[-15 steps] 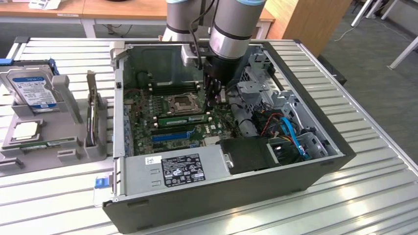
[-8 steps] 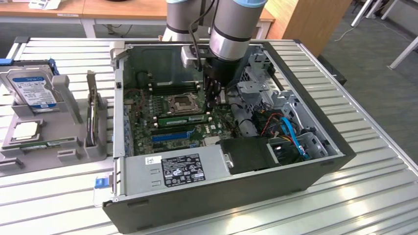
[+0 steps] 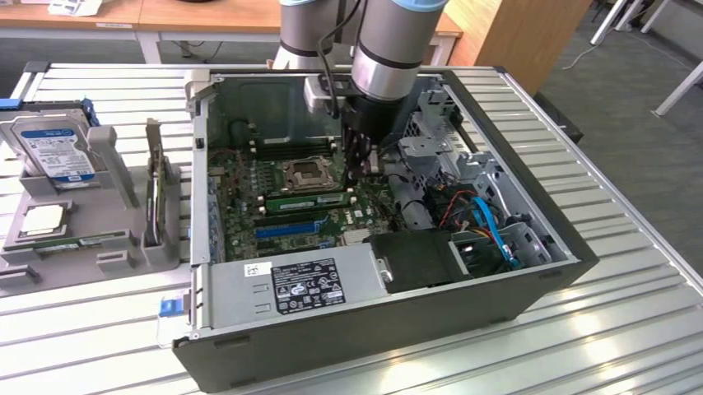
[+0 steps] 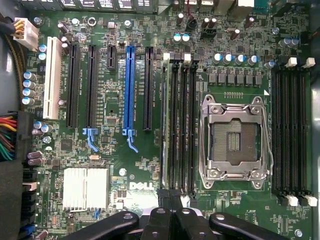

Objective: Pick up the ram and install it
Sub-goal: 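Press down the ram until it locks into place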

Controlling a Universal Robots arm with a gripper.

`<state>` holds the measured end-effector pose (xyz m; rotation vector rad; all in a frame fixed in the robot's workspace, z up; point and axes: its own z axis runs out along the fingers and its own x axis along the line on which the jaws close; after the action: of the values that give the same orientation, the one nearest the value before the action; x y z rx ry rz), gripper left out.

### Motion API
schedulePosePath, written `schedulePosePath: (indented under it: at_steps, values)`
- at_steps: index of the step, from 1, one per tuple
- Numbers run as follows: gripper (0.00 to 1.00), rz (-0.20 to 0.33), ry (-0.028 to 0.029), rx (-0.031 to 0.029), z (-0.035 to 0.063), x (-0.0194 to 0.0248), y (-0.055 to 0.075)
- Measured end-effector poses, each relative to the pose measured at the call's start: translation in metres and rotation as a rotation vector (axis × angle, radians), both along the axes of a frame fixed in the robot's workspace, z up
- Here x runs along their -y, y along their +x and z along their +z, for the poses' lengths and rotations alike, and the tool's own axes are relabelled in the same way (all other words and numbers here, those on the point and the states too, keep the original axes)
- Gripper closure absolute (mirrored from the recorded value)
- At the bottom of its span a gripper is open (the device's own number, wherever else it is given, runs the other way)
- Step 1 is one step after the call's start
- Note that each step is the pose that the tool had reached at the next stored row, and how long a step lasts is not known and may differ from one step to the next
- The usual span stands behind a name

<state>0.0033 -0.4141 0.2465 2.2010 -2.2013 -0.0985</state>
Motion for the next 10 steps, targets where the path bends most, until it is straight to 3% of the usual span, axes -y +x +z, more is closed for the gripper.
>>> schedulePosePath:
  at_steps: [5, 10]
  values:
    - [0.90, 0.000, -0.0001, 0.0002, 0.0000, -0.0002, 0.0000]
    - [0.90, 0.000, 0.0002, 0.0243, 0.0000, -0.0003, -0.0002]
